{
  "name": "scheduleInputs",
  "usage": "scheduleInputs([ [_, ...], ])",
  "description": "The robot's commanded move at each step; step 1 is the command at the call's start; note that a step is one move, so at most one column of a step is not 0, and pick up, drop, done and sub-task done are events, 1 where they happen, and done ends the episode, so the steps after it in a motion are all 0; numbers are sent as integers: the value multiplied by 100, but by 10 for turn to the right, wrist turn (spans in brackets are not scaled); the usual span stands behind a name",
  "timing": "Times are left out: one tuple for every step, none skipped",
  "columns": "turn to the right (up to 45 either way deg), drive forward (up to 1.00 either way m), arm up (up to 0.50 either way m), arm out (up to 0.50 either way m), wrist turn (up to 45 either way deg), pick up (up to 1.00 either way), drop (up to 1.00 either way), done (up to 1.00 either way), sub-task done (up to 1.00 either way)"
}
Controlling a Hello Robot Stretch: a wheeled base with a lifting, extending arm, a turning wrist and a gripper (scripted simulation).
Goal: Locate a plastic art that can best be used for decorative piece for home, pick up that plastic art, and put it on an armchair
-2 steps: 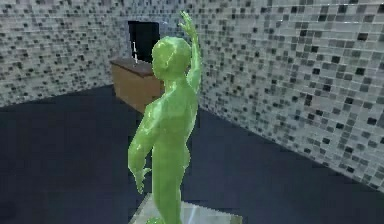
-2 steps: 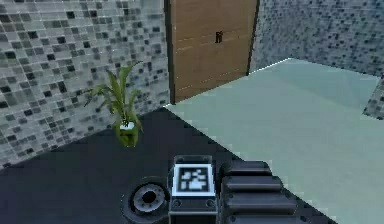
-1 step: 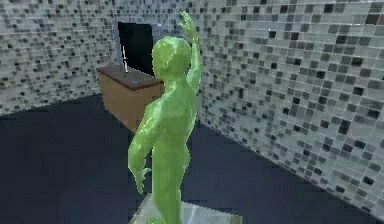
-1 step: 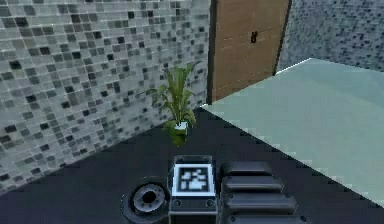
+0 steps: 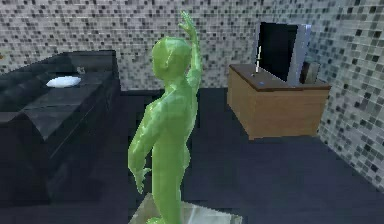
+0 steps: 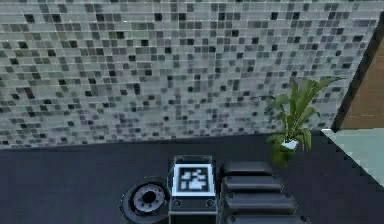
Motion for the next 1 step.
scheduleInputs([
  [0, 50, 0, 0, 0, 0, 0, 0, 0],
])
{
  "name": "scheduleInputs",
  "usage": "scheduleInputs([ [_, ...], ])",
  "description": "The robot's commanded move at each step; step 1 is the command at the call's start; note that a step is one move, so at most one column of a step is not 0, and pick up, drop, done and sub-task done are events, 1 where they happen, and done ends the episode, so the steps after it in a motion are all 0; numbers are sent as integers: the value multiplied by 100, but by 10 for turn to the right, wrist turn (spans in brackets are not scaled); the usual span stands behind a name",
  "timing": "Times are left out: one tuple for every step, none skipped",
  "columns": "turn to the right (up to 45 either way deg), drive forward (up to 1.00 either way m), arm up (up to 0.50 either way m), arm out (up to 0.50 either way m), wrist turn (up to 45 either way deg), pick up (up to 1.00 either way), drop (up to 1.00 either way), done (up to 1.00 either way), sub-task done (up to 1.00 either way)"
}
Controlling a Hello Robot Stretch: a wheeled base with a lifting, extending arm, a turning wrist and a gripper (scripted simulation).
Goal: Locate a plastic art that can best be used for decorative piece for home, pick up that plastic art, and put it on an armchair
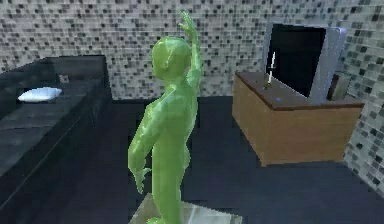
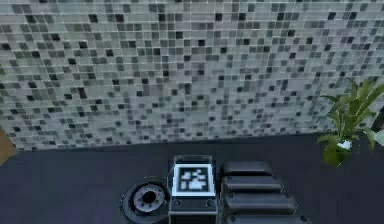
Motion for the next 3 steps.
scheduleInputs([
  [-450, 0, 0, 0, 0, 0, 0, 0, 0],
  [-150, 0, 0, 0, 0, 0, 0, 0, 0],
  [0, 60, 0, 0, 0, 0, 0, 0, 0],
])
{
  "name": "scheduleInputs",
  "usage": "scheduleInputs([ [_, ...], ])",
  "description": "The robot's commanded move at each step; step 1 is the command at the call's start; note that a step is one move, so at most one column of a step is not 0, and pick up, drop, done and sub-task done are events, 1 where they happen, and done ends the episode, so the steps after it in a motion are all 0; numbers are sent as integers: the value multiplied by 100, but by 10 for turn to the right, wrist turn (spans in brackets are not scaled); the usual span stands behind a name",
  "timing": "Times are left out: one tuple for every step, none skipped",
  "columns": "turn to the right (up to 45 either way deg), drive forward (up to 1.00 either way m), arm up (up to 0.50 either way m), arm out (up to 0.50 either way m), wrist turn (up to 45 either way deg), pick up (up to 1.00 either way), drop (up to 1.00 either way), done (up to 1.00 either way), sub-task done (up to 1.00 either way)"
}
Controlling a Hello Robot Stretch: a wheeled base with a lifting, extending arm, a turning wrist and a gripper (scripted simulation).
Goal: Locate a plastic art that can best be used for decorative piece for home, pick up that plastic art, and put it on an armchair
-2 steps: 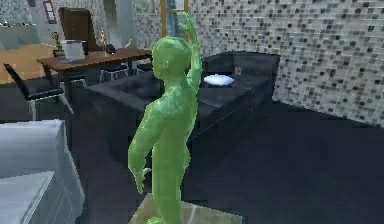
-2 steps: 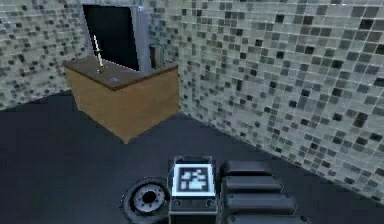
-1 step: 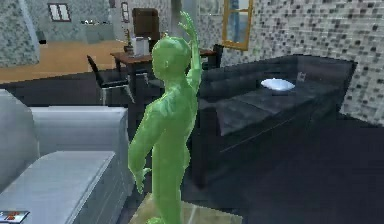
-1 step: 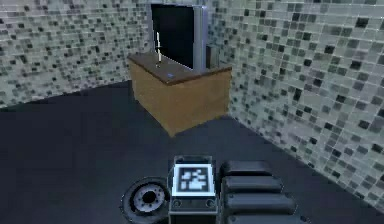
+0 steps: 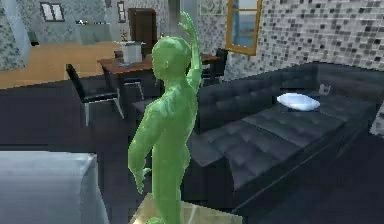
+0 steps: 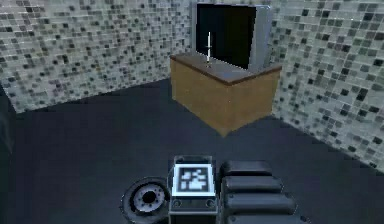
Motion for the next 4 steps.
scheduleInputs([
  [450, 0, 0, 0, 0, 0, 0, 0, 0],
  [390, 0, 0, 0, 0, 0, 0, 0, 0],
  [-450, 0, 0, 0, 0, 0, 0, 0, 0],
  [-450, 0, 0, 0, 0, 0, 0, 0, 0],
])
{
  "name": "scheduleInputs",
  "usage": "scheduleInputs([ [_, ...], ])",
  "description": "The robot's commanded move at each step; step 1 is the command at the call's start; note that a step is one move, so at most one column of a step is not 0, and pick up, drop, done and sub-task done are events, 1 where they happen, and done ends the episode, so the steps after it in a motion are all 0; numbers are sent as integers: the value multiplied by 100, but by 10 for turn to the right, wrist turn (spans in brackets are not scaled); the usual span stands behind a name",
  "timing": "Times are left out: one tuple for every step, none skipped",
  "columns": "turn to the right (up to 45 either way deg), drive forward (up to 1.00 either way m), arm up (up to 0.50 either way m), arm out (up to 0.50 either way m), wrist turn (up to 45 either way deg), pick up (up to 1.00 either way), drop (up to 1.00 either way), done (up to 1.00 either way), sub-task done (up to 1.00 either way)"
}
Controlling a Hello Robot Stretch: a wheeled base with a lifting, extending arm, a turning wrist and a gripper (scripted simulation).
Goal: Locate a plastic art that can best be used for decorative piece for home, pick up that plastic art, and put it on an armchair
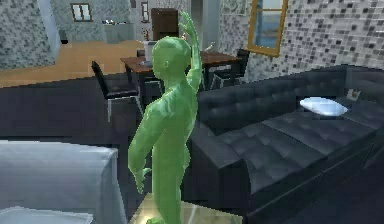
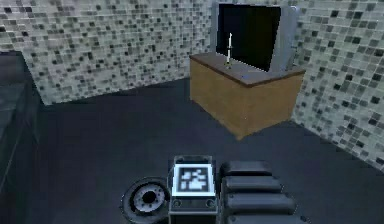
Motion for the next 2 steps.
scheduleInputs([
  [-60, 0, 0, 0, 0, 0, 0, 0, 0],
  [450, 0, 0, 0, 0, 0, 0, 0, 0],
])
